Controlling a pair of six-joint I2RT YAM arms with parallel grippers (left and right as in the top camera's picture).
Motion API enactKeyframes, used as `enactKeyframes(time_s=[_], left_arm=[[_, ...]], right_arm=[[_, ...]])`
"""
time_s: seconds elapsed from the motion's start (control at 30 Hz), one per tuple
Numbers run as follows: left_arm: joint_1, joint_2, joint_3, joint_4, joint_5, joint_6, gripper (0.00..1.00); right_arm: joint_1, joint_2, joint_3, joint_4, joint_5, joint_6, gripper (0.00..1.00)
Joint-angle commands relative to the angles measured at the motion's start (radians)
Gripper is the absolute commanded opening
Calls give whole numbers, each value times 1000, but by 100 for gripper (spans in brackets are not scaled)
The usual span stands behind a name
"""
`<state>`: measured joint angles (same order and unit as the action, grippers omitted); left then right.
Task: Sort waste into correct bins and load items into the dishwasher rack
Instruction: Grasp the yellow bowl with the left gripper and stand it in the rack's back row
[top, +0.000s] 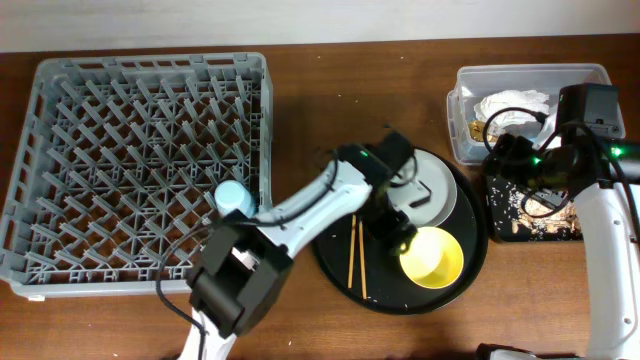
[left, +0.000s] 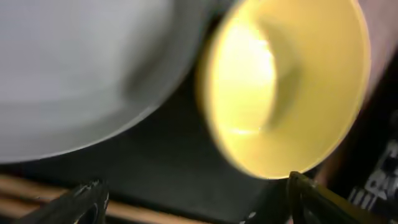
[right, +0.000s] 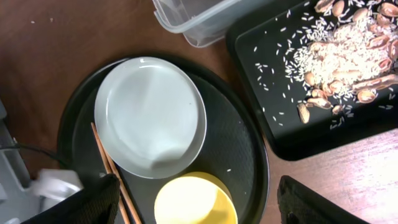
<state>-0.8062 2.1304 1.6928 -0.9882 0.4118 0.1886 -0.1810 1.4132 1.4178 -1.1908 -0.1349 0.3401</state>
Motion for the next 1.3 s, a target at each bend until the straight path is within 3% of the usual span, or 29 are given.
enactKeyframes(time_s=[0.0, 0.1, 0.17, 0.2, 0.27, 0.3, 0.5, 0.63, 0.73, 0.87, 1.0, 1.13, 1.27], left_arm=[[-80, -35, 6, -1, -126, -58, 91], [-139, 5, 6, 61, -317, -208, 82], [-161, 58, 6, 71, -327, -208, 75], [-159, 62, 6, 71, -326, -209, 45], [-160, 62, 6, 71, -323, -209, 6], [-158, 61, 6, 69, -323, -220, 1], [-131, 55, 237, -180, -324, -219, 1], [37, 55, 536, -439, -337, -219, 1], [237, 55, 674, -467, -544, -244, 1], [474, 63, 689, -275, -924, -253, 1], [500, 125, 663, -143, -1395, -252, 1], [504, 298, 663, -100, -1678, -251, 0], [504, 357, 663, -99, -1684, -252, 0]], right_arm=[[-2, 2, 5, -4, 16, -15, 82], [-2, 2, 5, -3, 21, -23, 82], [-2, 2, 5, -12, 21, -23, 82], [-2, 2, 5, -17, 21, -22, 82], [-2, 2, 5, -18, 20, -22, 82], [-2, 2, 5, -18, 21, -23, 82], [-2, 2, 5, -18, 21, -22, 82], [-2, 2, 5, -17, 20, -22, 83], [-2, 2, 5, -7, 19, -22, 83], [-2, 2, 5, 19, 20, -22, 83], [-2, 2, 5, 61, 20, -22, 84], [-2, 3, 5, 59, 25, -22, 83], [-2, 3, 5, 54, 46, -22, 84]])
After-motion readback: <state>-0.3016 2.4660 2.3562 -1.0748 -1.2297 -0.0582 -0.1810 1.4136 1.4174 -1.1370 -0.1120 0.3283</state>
